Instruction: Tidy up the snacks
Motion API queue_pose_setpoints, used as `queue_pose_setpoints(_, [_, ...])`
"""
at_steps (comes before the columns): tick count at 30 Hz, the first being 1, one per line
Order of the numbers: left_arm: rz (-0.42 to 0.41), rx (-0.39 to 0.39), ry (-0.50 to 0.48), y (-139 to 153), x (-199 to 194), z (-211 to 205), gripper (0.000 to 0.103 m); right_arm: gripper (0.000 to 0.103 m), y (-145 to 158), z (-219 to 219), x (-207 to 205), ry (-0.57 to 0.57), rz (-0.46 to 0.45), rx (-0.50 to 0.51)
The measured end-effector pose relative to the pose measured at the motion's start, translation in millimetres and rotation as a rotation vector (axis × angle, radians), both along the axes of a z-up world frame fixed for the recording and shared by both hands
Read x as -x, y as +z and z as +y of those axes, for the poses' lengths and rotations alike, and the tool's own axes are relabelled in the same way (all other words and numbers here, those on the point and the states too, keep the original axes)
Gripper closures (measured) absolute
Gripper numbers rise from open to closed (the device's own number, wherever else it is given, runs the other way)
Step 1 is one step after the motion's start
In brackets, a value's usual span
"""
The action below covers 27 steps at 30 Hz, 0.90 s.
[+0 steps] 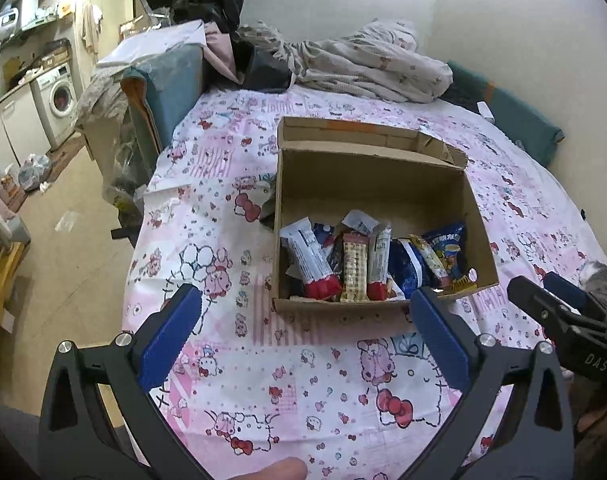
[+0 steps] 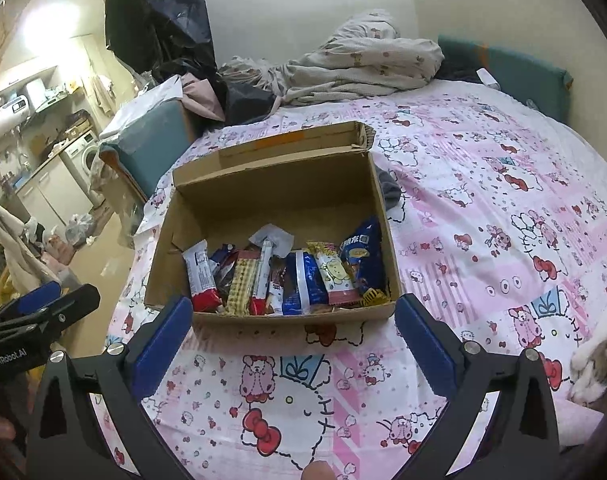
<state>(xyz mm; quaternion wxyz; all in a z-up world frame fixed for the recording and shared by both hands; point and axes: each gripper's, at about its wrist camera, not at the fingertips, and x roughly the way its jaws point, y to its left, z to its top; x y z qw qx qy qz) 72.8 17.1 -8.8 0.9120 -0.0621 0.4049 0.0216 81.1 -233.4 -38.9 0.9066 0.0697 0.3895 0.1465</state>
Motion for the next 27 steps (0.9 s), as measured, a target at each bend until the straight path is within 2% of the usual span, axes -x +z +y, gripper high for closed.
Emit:
queue_pose_setpoints(2, [0.004, 0.019, 0.002, -0.9, 0.3, 1.7, 0.000, 0.000, -1.5, 0.0, -1.0, -0.004, 0.006, 0.004])
queue_pose_setpoints(27, [0.002, 0.010, 0.006, 0.2, 0.6, 2.1, 0.000, 0.000, 1.0, -4.2, -0.3, -0.015, 0.000, -0.001])
